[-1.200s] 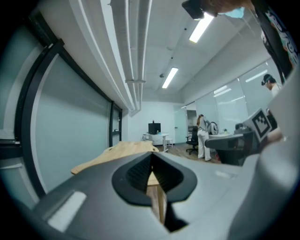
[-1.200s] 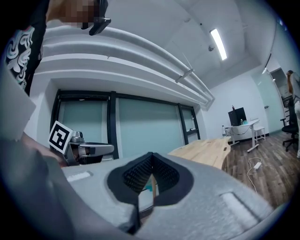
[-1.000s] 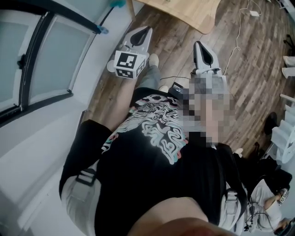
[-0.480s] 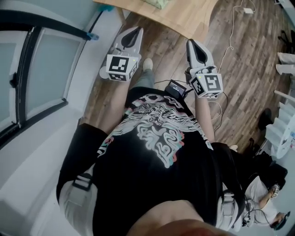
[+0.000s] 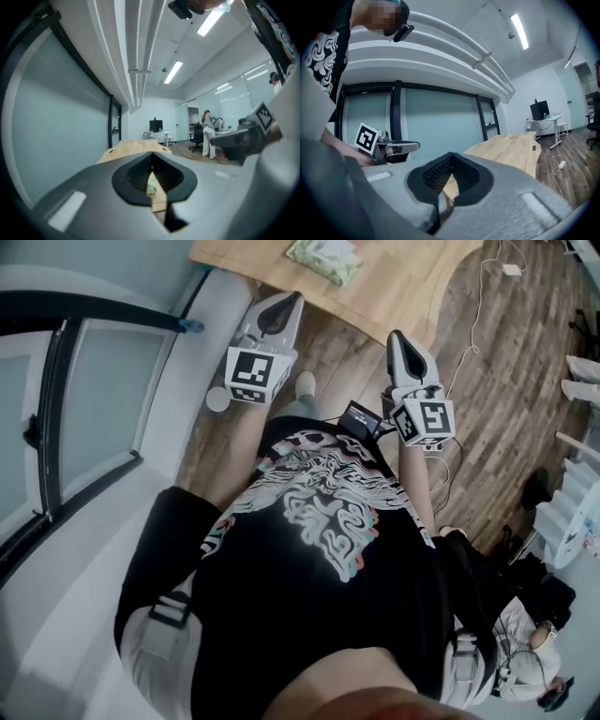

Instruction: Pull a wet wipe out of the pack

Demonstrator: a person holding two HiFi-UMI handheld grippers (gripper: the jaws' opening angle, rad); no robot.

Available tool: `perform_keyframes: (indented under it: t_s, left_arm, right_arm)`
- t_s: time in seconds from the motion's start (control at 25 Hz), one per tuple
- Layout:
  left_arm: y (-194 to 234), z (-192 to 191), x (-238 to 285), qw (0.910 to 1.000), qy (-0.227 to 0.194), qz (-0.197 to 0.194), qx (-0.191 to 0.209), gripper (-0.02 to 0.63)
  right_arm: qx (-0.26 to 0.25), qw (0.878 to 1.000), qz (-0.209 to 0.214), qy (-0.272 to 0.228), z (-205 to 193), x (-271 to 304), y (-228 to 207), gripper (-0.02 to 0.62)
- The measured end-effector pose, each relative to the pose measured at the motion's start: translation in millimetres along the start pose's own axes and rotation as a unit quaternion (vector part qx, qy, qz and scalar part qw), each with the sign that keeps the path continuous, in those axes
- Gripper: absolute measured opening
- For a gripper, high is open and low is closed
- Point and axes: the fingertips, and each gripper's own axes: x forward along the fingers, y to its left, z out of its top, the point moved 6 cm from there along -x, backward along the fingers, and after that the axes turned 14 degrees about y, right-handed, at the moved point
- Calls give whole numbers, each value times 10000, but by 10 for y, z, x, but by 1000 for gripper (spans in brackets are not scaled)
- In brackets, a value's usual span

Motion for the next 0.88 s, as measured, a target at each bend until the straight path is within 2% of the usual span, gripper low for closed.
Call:
perform_keyframes:
  t_s: [0.32, 0.56, 0.8, 0.88]
  left_arm:
    - [575, -155, 388, 9994, 188, -165, -235, -14]
    - [740, -149, 504, 9995, 163, -221, -142, -14]
    - [822, -156, 552, 9990, -20, -330, -284, -14]
    - [815, -175, 600, 9990, 37, -375, -250, -14]
  right_arm:
    - [34, 9994, -97, 320, 21, 616, -108, -2]
    - [7, 9991, -209, 371, 99, 820, -88, -2]
    - [1, 9986, -299, 442, 106, 847, -22, -2]
    - [-22, 9983, -334, 476, 105, 817, -24, -2]
